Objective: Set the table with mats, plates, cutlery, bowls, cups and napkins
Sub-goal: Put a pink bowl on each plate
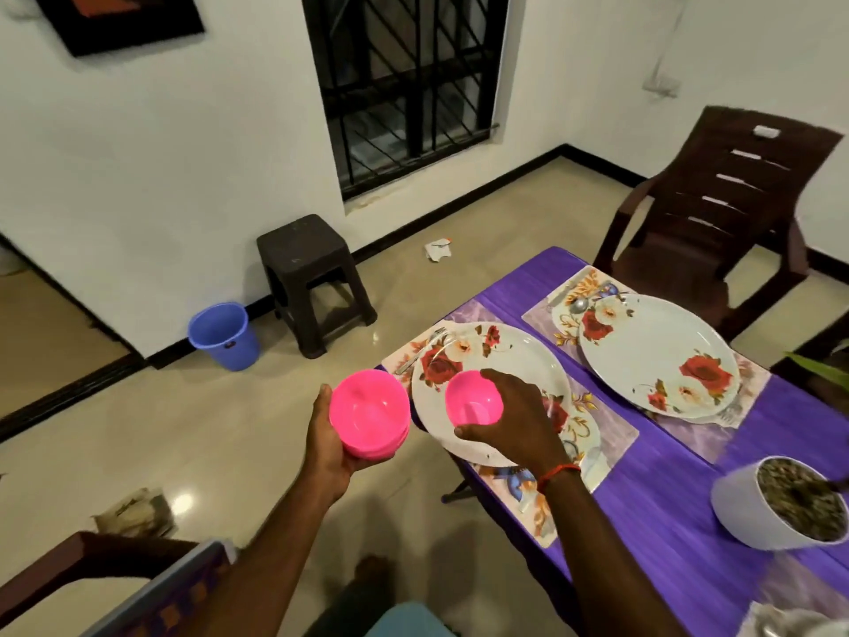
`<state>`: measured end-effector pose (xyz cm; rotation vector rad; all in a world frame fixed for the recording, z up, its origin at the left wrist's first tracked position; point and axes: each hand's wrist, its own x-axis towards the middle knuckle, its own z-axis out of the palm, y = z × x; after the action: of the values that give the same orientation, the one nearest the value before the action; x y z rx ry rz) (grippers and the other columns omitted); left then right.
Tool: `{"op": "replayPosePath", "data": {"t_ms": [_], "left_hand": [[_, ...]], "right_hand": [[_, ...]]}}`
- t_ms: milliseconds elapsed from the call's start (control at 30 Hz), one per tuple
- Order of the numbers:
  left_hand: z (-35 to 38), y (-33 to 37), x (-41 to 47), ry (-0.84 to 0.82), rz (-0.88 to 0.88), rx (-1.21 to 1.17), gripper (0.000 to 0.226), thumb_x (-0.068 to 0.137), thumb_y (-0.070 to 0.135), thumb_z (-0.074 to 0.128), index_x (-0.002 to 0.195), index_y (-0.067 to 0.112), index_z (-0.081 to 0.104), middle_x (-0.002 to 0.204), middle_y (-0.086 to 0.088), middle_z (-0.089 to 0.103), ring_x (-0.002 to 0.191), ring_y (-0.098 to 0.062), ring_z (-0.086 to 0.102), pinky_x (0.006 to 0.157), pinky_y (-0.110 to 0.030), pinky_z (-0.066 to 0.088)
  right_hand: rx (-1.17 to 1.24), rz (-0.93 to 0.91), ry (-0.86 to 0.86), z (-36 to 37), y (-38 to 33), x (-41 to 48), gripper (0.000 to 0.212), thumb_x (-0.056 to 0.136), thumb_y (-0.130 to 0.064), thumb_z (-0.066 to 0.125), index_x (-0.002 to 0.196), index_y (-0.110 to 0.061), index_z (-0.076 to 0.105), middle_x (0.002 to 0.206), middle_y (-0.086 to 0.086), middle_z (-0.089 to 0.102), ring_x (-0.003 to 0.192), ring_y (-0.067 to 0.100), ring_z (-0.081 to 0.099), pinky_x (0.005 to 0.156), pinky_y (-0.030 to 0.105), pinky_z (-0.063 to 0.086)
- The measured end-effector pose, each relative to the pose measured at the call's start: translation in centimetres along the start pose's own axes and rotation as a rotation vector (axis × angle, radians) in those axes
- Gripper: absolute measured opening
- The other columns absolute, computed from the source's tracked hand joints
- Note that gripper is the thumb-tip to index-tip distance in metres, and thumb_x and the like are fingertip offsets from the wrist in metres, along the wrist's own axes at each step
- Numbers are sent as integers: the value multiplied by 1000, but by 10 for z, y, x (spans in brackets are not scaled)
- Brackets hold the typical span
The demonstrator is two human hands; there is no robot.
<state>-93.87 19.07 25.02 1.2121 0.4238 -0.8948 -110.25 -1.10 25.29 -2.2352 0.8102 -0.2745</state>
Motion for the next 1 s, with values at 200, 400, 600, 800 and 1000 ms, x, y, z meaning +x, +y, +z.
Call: {"op": "replayPosePath", "data": {"t_ms": [200, 400, 600, 800, 1000], "left_hand": [[39, 16, 38, -123, -15, 99, 47, 101, 67, 38, 119, 30, 61, 120, -14, 65, 107, -43, 65, 88, -67, 55], [77, 46, 80, -249, -48, 229, 46, 101, 66, 38, 120, 31, 61, 119, -16, 66, 106, -42, 66, 82, -63, 58], [93, 67, 119, -316, -145, 315, 54, 101, 67, 36, 127, 25, 60, 119, -20, 67, 105, -45, 67, 82, -68, 57], [109, 81, 140, -299, -220, 364, 57, 96, 73, 42, 119, 26, 65, 119, -20, 68, 109, -44, 66, 93, -68, 53], [129, 86, 157, -352, -238, 314, 65, 96, 73, 41, 130, 22, 62, 123, -21, 66, 108, -41, 65, 68, -52, 61]], "right_hand": [[-20, 134, 96, -6, 22, 23, 102, 55, -64, 88, 141, -33, 45, 139, -6, 53, 128, 19, 47, 104, 41, 43], [-27, 262, 153, 3, 31, 51, 104, 55, -63, 87, 144, -36, 42, 145, -5, 47, 133, 21, 42, 107, 46, 42], [-24, 367, 206, 22, 28, 58, 101, 55, -59, 90, 142, -32, 46, 141, -5, 52, 129, 19, 45, 107, 42, 40], [-20, 468, 254, 34, 28, 55, 101, 54, -56, 92, 141, -30, 48, 137, -3, 53, 124, 19, 45, 102, 48, 47], [-19, 575, 237, 27, 52, 69, 107, 52, -64, 87, 144, -30, 46, 142, -3, 53, 131, 22, 45, 111, 42, 33]]}}
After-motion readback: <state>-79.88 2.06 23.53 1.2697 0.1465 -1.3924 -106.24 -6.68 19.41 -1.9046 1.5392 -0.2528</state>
